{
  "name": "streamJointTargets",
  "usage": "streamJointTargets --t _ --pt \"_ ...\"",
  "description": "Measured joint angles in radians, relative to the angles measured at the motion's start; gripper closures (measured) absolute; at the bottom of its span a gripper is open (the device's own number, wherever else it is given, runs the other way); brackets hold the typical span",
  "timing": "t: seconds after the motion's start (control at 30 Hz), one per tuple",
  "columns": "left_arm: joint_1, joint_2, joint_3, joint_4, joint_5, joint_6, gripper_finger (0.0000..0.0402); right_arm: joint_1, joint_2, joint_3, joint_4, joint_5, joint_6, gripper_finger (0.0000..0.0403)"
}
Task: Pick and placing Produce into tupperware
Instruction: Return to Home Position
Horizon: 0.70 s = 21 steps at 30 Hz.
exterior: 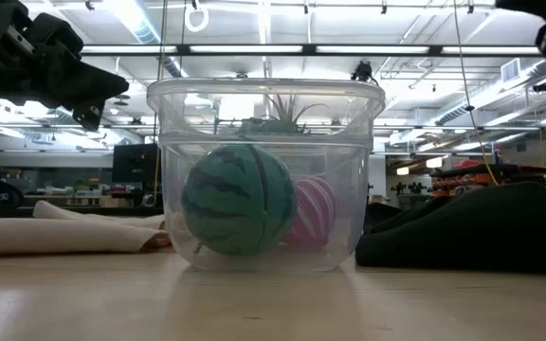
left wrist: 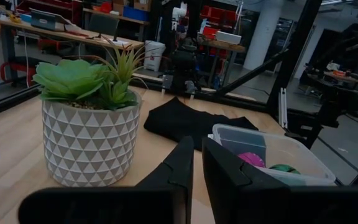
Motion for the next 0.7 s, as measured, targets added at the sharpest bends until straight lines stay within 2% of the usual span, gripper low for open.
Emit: streamJointTargets --t 0.1,0.43,0.7 --pt "0.000 0.000 0.000 0.000 0.000 0.000 0.0365 0.000 0.004 -0.029 0.002 -0.049 -0.002 0.0403" --pt "0.000 0.000 0.000 0.006 0.000 0.000 0.0370 0.000 0.000 -0.224 0.193 -0.237 -0.026 0.0403" --pt "0.000 0.000 0.000 0.005 0.000 0.000 0.0361 0.000 0.000 -0.357 0.334 -0.296 -0.073 0.0403"
